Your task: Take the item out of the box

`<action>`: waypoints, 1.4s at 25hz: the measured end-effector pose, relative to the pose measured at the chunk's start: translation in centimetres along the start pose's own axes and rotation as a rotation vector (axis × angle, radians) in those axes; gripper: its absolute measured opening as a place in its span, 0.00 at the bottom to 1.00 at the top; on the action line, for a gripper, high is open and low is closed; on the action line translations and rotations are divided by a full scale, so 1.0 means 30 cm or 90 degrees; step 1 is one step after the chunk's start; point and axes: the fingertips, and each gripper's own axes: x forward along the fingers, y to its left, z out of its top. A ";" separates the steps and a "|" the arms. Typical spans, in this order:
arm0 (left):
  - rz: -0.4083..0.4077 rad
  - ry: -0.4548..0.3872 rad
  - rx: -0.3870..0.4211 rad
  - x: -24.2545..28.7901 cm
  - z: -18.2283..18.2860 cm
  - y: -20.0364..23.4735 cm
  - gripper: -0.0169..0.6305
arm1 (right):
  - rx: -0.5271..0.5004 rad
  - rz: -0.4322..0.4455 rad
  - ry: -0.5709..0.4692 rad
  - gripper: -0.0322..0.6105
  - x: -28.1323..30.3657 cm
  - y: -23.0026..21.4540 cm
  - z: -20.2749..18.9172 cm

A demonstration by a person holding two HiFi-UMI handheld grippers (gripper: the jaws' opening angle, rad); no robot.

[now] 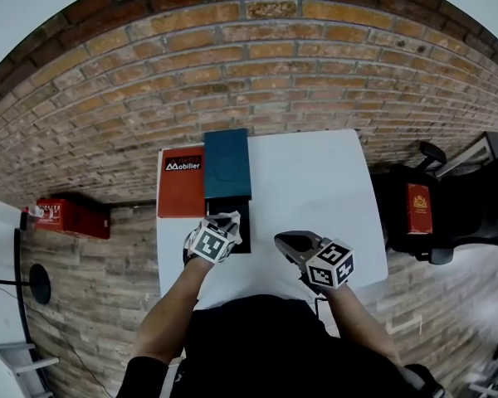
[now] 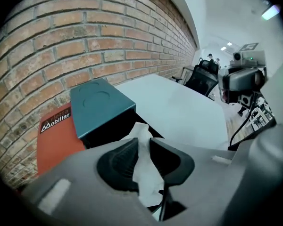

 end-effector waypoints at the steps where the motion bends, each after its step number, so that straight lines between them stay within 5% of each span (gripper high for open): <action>1: -0.006 -0.013 -0.006 -0.028 0.009 0.000 0.15 | 0.004 -0.007 -0.007 0.05 0.008 0.005 0.012; 10: -0.017 -0.151 -0.018 -0.312 0.102 0.104 0.15 | -0.018 -0.008 -0.043 0.05 0.162 0.165 0.126; 17: -0.013 -0.218 0.004 -0.454 0.153 0.158 0.15 | -0.008 -0.016 -0.014 0.05 0.216 0.250 0.069; 26: -0.025 -0.302 -0.030 -0.556 0.199 0.172 0.15 | -0.021 -0.021 -0.011 0.05 0.226 0.302 0.078; 35: -0.004 -0.367 -0.061 -0.707 0.243 0.182 0.15 | -0.082 0.013 -0.107 0.05 0.189 0.402 0.283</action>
